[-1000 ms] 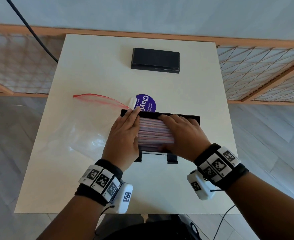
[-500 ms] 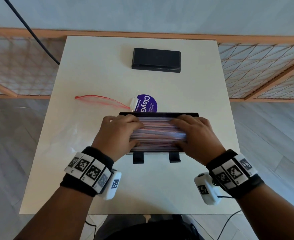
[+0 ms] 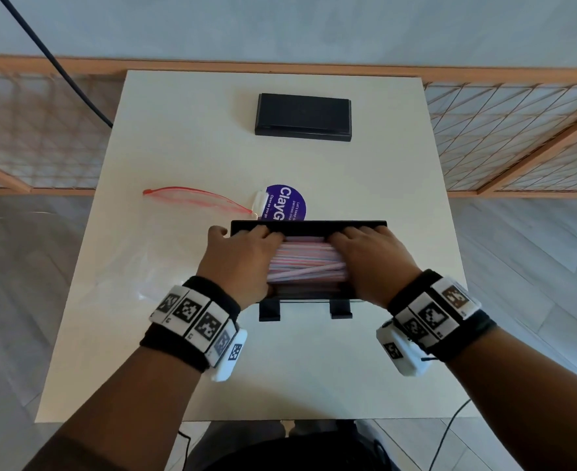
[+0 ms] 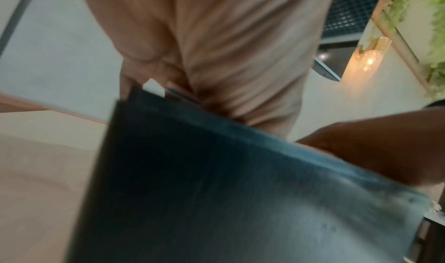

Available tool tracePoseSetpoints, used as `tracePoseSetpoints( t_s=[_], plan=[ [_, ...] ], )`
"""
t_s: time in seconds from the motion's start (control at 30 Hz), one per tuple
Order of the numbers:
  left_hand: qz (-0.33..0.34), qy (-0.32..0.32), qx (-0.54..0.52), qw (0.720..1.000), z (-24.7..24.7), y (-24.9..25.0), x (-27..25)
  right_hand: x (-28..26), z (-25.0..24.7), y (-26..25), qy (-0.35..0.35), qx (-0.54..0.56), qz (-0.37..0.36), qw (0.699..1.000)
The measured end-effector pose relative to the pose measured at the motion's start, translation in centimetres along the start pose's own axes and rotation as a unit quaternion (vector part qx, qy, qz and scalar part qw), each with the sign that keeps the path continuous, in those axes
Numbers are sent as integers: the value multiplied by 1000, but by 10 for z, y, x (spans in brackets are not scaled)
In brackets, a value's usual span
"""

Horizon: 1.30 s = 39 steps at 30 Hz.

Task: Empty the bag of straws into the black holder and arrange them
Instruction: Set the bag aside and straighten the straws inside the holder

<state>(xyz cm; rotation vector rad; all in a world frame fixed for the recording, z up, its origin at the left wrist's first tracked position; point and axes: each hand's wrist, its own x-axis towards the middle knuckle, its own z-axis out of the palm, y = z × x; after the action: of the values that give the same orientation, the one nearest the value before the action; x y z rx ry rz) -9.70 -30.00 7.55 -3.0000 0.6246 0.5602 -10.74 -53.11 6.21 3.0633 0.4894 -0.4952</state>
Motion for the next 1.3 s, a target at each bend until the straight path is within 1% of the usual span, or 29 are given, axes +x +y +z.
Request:
tracePoseSetpoints(
  t_s=[0.13, 0.3, 0.4, 0.5, 0.6, 0.73, 0.9, 0.97, 1.07, 1.13, 1.23, 1.27, 1.3],
  plan=[
    [-4, 30, 21, 999, -1, 4, 4, 2, -1, -2, 13, 17, 17, 1000],
    [6, 94, 28, 995, 2, 1, -2, -8, -4, -1, 90, 30, 21, 995],
    [8, 112, 28, 993, -6, 1, -7, -13, -11, -1, 137, 42, 23, 989],
    [12, 128, 8, 992, -11, 0, -10, -16, -17, 0, 155, 51, 26, 986],
    [18, 126, -46, 991, -8, -3, -12, -18, -21, -2, 139, 69, 24, 988],
    [5, 115, -120, 986, -1, -3, -16, -22, -18, -3, 96, 120, 17, 988],
    [7, 83, -157, 984, 3, -5, -20, -29, -16, 0, 67, 165, 6, 984],
    [19, 79, -185, 979, 1, -10, -23, -33, -20, 3, 64, 198, 1, 978],
    [44, 103, -230, 967, -3, -20, -24, -36, -27, 10, 99, 238, 2, 966],
    [50, 117, -206, 970, -3, -26, -20, -32, -30, 12, 98, 220, 10, 970],
    [52, 100, -165, 980, 1, -27, -15, -22, -26, 9, 28, 116, -2, 993],
    [54, 98, -166, 980, 1, -26, -15, -20, -24, 7, 16, 99, 0, 995],
    [58, 105, -174, 978, 1, -25, -15, -20, -23, 6, 20, 101, 4, 995]
  ],
)
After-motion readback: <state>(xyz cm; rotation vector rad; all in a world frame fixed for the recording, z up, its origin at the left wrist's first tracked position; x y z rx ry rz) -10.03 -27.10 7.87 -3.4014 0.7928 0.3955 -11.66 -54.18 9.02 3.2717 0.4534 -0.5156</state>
